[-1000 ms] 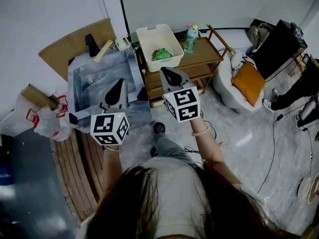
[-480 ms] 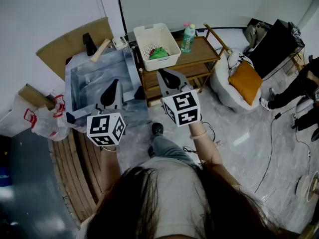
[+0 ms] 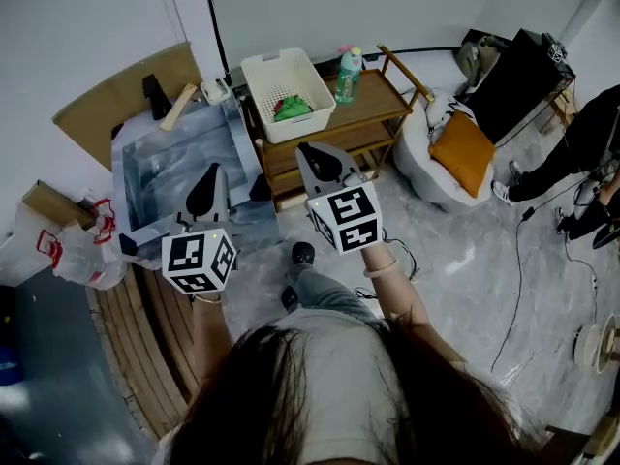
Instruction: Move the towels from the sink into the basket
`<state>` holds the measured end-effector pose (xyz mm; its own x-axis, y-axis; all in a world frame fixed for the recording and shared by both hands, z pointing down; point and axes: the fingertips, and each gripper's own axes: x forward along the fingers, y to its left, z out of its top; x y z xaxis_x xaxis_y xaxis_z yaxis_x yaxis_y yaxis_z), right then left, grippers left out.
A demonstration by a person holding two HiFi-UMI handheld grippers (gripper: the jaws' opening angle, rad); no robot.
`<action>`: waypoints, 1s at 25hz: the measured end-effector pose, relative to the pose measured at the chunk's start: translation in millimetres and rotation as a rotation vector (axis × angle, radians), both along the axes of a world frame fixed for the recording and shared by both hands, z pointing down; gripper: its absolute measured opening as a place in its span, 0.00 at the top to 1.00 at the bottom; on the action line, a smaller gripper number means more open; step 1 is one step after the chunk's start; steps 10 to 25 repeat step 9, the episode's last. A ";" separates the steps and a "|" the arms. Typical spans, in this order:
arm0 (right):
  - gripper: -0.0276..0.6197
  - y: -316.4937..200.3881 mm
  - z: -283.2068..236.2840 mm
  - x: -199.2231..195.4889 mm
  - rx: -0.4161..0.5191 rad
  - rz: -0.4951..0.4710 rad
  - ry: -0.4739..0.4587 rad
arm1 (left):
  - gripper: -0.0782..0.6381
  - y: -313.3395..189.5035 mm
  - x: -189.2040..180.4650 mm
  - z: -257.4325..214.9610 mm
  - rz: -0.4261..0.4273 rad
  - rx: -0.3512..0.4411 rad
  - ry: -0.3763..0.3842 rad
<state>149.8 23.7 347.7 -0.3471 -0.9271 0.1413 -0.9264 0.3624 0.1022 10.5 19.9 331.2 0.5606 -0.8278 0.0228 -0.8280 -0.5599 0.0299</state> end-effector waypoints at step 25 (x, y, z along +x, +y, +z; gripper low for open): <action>0.92 -13.4 -5.3 -4.7 -0.007 0.008 0.008 | 0.88 -13.4 -3.3 -0.6 0.014 -0.014 0.011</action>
